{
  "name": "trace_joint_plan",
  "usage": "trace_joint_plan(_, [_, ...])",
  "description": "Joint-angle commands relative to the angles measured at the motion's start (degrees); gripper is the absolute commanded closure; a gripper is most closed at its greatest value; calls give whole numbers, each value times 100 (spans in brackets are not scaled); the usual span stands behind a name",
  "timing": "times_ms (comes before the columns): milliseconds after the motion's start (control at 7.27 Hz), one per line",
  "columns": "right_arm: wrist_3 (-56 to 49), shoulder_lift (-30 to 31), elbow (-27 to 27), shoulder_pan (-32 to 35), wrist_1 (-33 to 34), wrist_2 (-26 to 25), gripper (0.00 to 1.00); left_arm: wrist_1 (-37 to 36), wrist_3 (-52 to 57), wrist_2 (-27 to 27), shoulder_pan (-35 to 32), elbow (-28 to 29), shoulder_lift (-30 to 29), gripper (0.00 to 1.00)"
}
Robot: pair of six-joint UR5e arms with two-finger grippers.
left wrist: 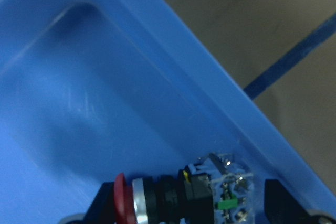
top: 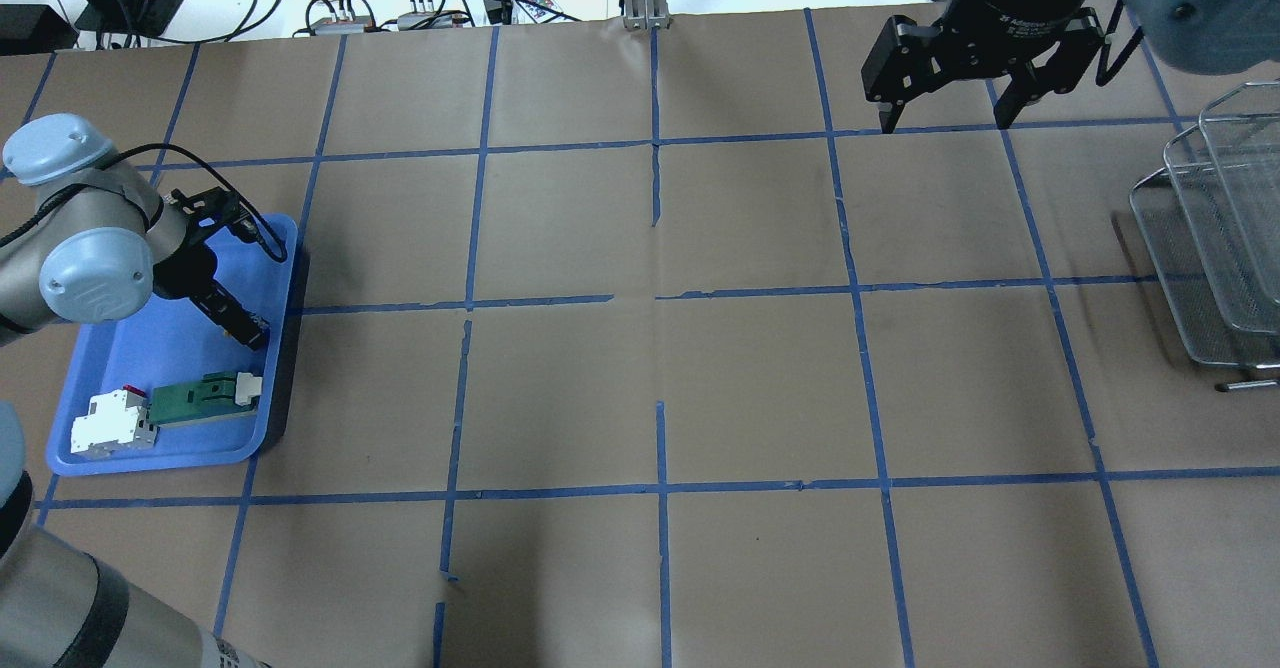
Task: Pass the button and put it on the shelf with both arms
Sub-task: 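Lower and align the open left gripper around the push-button body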
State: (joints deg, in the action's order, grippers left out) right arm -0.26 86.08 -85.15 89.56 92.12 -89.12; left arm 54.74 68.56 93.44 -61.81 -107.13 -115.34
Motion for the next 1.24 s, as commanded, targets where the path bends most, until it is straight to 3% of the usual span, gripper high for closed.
trace_joint_plan(0, [9,5,-2,0,-10,0,0,-7,8,34,-6,-9,28,42])
trace_joint_plan(275, [0,-4,-2,0,-1,0,0,45,-193,34,-6,87,159,54])
trace_joint_plan(825, [-87,-4,-2,0,-10,18,0,377,-877,-18,-173,201,415,54])
trace_joint_plan(1100, [-236,-39,7,-35,8,482,0,318,-827,-1,45,184,249,54])
